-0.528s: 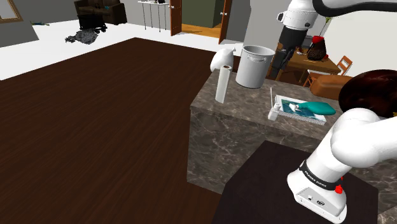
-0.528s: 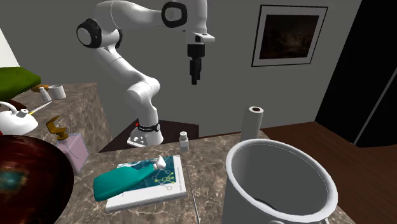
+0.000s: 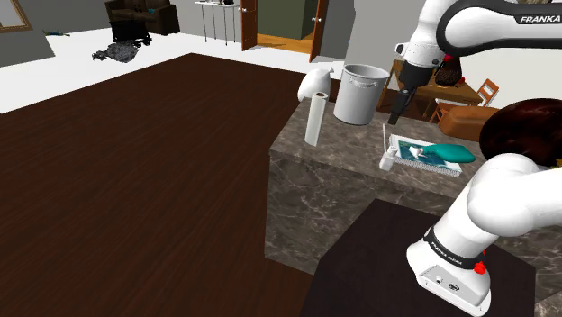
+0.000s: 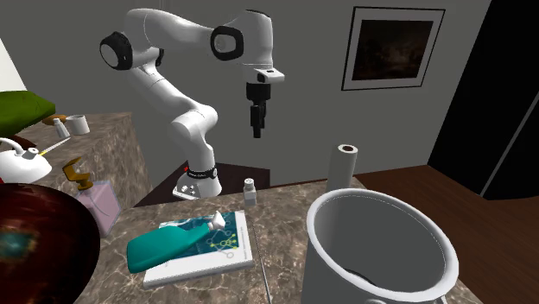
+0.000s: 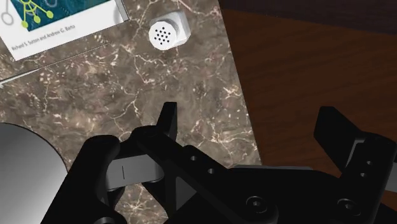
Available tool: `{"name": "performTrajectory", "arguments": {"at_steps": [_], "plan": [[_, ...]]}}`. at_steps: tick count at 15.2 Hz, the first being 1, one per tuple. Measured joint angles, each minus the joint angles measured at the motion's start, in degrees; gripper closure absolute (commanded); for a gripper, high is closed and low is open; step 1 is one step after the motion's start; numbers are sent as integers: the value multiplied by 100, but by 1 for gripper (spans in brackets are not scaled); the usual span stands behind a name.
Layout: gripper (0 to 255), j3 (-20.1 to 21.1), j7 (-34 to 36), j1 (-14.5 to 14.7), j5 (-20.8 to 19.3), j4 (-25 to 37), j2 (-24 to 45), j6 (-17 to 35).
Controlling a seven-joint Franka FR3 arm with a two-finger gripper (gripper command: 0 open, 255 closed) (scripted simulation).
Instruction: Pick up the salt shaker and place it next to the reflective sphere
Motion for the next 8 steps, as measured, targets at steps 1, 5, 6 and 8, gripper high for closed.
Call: {"name": "performTrajectory", "arguments": {"at_steps": [1, 5, 6, 8], "plan": [[0, -114, -111, -30, -69, -152, 0, 160], [0, -669, -645, -209, -423, -660, 101, 810], [0, -780, -751, -245, -495, -776, 123, 954], [0, -1073, -1032, -349, -678, -956, 215, 1246]]}}
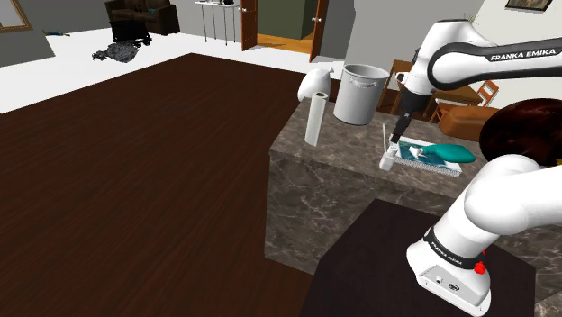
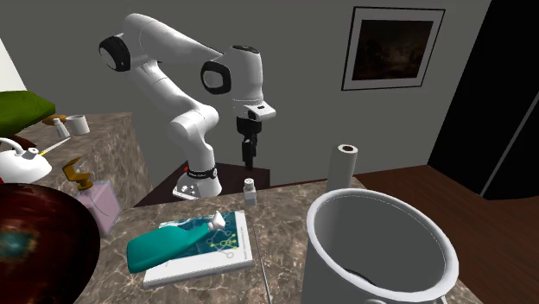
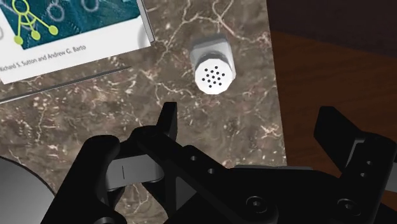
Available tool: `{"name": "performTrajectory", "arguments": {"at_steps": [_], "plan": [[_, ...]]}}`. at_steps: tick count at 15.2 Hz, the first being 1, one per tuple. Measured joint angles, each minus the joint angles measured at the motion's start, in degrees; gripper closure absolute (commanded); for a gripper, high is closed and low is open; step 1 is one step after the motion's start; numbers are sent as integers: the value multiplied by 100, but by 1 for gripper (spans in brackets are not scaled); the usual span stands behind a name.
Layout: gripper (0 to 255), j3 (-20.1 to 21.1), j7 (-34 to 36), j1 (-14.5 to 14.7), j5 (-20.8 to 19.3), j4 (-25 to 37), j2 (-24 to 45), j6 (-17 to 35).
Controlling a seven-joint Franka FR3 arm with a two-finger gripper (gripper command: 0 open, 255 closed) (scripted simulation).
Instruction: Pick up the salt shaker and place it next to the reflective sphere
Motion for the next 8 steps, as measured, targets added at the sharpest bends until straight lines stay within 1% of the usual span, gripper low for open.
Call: {"name": "performTrajectory", "arguments": {"at_steps": [2, 3, 8], "plan": [[0, -265, -224, -32, -132, -62, 265, 343], [0, -334, -281, -64, -183, -128, 292, 442], [0, -502, -314, -94, -310, -398, 532, 953]]}}
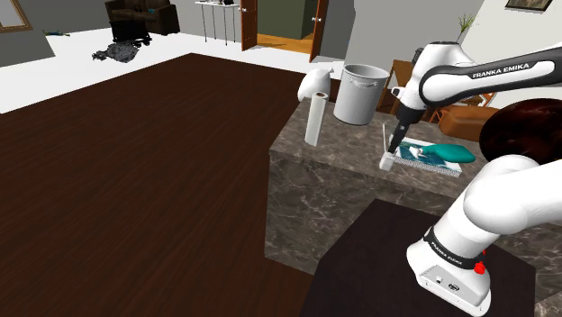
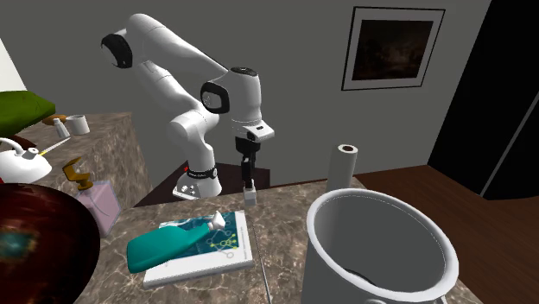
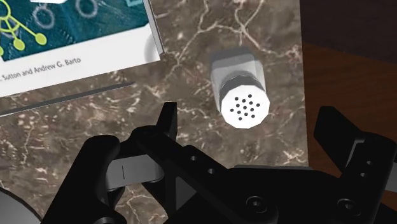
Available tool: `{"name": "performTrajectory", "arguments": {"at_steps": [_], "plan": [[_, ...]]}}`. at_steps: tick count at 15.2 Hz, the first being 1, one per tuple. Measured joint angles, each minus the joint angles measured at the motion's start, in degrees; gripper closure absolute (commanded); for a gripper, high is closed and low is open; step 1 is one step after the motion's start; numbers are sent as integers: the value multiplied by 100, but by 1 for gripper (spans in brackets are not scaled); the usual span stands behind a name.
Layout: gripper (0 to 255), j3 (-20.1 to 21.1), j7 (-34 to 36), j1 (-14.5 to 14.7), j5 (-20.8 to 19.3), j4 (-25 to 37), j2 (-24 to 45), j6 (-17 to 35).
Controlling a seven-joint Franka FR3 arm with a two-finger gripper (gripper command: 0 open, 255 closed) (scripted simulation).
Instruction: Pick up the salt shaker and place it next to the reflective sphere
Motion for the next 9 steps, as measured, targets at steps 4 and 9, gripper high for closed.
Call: {"name": "performTrajectory", "arguments": {"at_steps": [4, 9], "plan": [[0, -66, 4, 2, -45, -97, 142, 240], [255, -72, 4, 1, -49, -106, 152, 260]]}}
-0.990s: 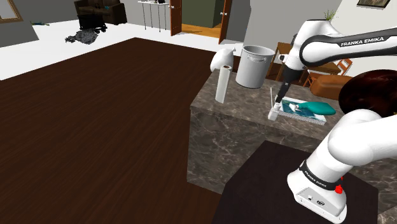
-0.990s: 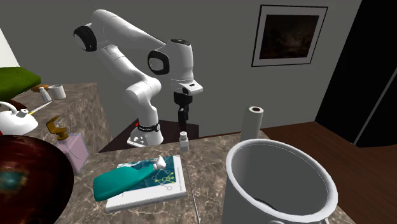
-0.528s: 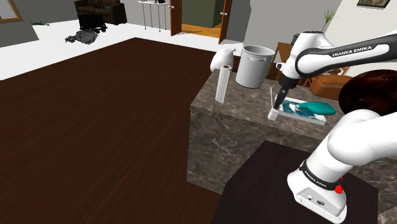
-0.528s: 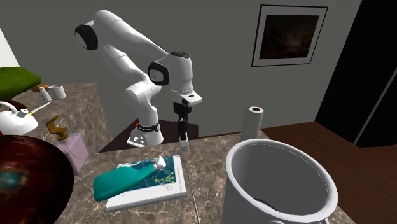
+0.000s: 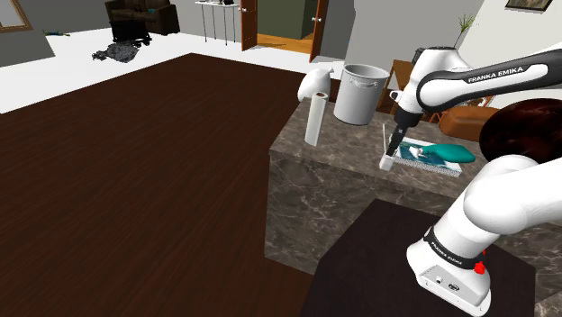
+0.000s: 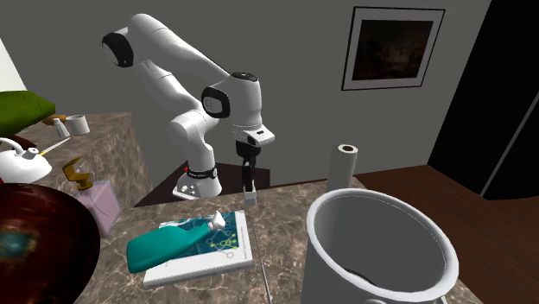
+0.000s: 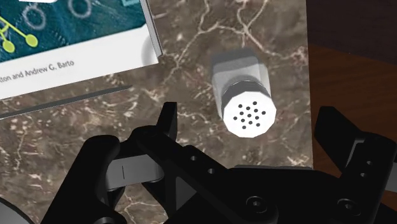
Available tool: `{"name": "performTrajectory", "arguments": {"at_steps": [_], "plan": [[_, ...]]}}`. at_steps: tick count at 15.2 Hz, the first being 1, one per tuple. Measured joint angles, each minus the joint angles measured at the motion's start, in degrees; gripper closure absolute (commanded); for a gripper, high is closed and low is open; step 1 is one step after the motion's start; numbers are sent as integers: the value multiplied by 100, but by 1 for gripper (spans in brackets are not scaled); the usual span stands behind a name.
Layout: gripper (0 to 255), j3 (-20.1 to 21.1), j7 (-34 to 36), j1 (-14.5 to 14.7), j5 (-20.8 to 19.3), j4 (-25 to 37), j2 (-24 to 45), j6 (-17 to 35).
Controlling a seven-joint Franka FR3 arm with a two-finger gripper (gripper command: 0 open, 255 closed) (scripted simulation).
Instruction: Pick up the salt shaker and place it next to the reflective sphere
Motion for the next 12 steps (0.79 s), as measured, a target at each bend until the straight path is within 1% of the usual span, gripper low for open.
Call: {"name": "performTrajectory", "arguments": {"at_steps": [10, 12], "plan": [[255, 1, 0, 1, 2, 0, -1, 0], [255, 29, -5, 2, 23, 54, -60, -112]]}}
